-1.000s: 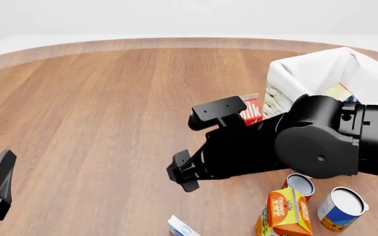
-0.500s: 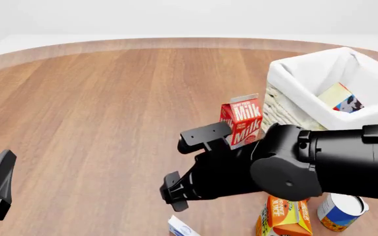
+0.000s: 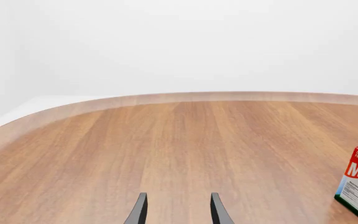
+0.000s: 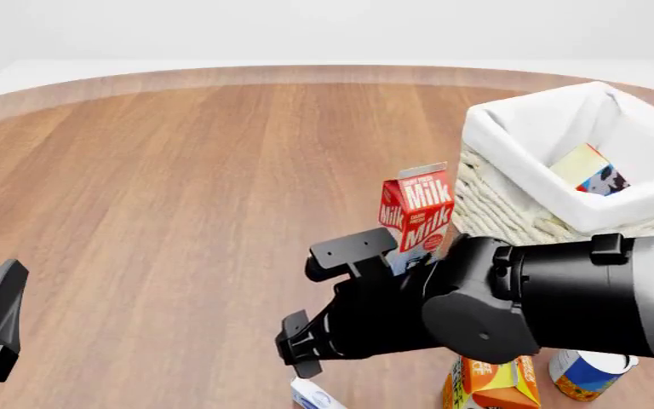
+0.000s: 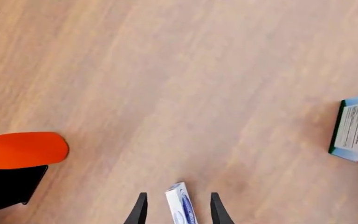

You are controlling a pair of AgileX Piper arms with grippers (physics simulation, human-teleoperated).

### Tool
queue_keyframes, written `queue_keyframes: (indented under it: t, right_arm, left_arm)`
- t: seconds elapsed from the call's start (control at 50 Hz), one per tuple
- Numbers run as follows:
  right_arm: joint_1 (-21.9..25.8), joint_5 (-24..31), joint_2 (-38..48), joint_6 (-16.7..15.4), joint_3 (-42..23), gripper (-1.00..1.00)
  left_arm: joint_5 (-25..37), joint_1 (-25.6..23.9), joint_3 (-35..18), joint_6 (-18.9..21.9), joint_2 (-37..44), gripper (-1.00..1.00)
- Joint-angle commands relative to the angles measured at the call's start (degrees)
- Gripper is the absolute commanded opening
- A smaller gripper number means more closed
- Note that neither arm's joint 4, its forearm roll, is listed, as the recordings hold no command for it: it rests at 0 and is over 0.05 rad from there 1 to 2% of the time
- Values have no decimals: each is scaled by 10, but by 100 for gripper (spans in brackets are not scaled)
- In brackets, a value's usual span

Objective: Pick up the cream cheese box and the butter, and put them in the basket.

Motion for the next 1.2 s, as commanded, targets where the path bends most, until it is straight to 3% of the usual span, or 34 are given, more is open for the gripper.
queue_keyframes:
  t: [0.02,1.2]
  right_arm:
    - [-3,-9,5,4,8,100]
    - [16,-66,60,39,38,100]
  left_arm:
    - [0,0,0,0,0,100]
    - [0,0,0,0,0,100]
